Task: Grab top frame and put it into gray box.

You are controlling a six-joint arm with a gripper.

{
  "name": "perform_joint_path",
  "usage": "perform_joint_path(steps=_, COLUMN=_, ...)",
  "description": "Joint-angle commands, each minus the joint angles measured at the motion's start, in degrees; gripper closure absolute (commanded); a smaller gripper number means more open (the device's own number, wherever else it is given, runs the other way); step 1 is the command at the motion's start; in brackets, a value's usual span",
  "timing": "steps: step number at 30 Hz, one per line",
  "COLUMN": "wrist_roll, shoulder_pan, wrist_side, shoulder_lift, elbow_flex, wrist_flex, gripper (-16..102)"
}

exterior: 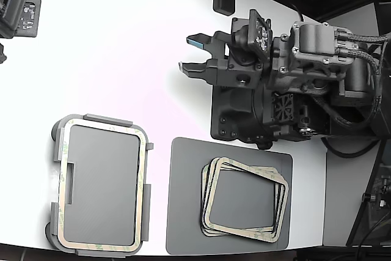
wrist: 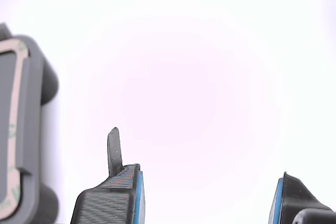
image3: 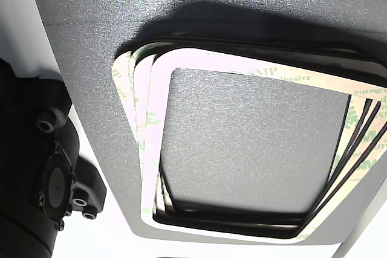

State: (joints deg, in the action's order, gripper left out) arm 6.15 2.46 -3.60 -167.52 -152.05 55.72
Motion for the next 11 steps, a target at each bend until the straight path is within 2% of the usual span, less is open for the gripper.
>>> perform_joint_path(steps=1, wrist_roll=-1.5, shoulder_pan=0.7, wrist_side=1.8, shoulder_lift=-1.8, elbow_flex=0.9, wrist_flex=-0.4, gripper=-14)
perform_joint_path(steps=11, wrist_roll=-0.4, shoulder_pan=0.7, wrist_side=0.3, shoulder_lift=-1.8, elbow_flex=0.9, wrist_flex=-0.5, gripper=-14)
